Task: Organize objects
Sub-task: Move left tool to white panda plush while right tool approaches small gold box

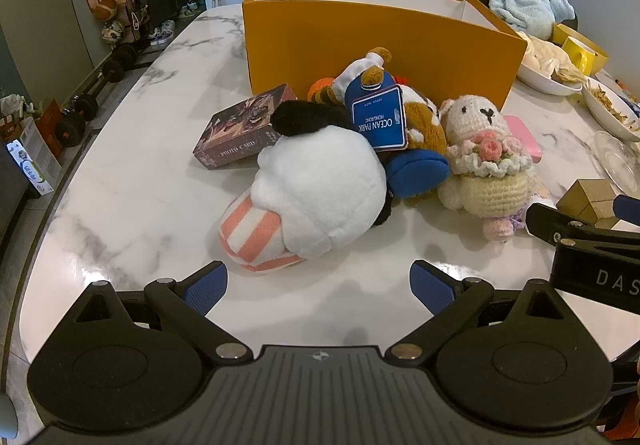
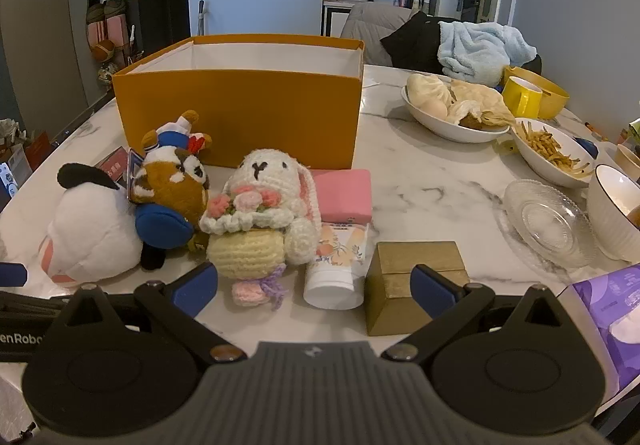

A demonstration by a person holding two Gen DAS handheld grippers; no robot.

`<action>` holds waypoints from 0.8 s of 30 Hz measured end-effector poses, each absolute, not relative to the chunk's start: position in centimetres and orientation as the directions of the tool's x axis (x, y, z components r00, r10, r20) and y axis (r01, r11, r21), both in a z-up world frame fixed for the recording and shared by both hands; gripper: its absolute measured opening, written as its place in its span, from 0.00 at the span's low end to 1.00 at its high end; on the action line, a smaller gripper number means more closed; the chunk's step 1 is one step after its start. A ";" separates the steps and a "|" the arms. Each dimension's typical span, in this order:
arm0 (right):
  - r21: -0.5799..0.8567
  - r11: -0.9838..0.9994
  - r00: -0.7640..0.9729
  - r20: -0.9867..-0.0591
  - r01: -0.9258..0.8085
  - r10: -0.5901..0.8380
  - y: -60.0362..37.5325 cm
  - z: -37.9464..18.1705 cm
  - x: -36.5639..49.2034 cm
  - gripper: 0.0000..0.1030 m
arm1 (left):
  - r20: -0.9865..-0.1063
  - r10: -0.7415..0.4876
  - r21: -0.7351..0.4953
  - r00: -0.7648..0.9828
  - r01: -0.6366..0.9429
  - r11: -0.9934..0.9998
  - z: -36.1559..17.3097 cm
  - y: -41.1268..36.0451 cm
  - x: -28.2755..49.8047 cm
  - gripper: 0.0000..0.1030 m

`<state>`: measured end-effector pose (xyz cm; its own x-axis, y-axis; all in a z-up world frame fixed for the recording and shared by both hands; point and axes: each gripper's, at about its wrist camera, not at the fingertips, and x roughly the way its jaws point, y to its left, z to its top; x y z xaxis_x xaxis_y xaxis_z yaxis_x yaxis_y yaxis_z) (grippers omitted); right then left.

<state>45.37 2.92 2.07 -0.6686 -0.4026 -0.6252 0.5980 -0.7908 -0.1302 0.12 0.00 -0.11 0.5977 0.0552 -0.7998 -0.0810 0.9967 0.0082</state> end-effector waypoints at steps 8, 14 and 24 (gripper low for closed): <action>-0.126 -0.777 -0.656 -0.629 0.616 -0.418 3.0 1.9 45.3 0.99 | -0.800 0.071 0.014 0.596 -0.099 0.995 -0.1 0.0 0.2 1.00; -0.123 -0.776 -0.651 -0.632 0.619 -0.420 3.1 1.8 45.3 0.99 | -0.798 0.106 0.027 0.593 -0.140 0.990 -0.2 0.0 0.2 1.00; -0.117 -0.769 -0.644 -0.634 0.628 -0.429 3.3 1.7 45.2 0.99 | -0.798 0.118 0.033 0.590 -0.153 0.988 -0.4 -0.3 0.1 1.00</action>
<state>45.22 3.29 1.68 -0.6436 -0.4285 -0.6341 0.6280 -0.7693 -0.1175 0.09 -0.30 -0.42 0.5904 0.1183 -0.7984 -0.1527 0.9877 0.0334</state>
